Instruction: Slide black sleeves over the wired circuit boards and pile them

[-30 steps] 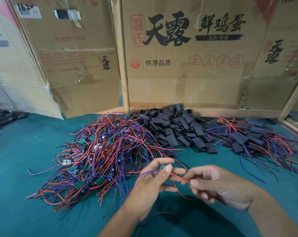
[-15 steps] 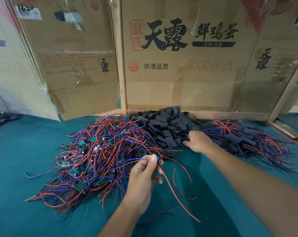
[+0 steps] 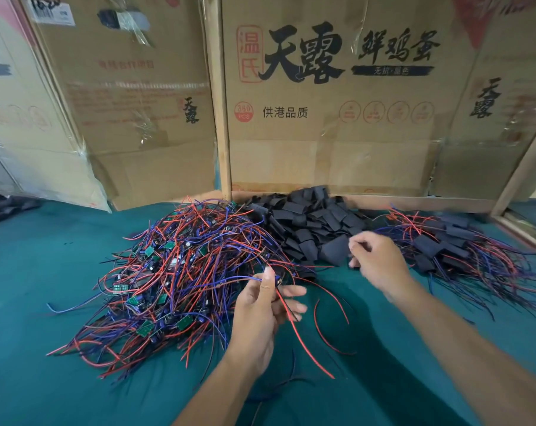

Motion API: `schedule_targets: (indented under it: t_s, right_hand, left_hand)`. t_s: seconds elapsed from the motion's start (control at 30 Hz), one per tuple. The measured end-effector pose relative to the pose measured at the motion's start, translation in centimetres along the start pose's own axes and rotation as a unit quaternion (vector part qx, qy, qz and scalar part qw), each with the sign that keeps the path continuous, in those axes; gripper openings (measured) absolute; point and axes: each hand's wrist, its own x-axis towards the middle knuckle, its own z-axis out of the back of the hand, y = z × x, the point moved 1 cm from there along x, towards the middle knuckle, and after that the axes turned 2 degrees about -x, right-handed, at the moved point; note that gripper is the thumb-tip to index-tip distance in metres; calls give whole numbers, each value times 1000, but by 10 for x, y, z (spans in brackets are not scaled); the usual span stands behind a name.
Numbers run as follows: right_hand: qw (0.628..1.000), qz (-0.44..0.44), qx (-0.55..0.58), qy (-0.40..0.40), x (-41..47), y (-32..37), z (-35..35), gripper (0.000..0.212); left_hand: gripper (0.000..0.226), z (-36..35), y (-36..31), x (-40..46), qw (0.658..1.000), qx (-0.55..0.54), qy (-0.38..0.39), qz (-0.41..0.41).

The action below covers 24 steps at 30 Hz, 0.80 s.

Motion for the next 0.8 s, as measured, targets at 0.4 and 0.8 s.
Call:
schedule_targets:
  t_s: [0.4,0.8]
  right_hand:
    - [916,-26,336,217,-110,15,-38,31]
    - [912,47,230,336,-104,4,-22,30]
  left_hand:
    - [33,-2,-1,-3,997,-27,69,27]
    - [26,3,3,-1,996,7,89,5]
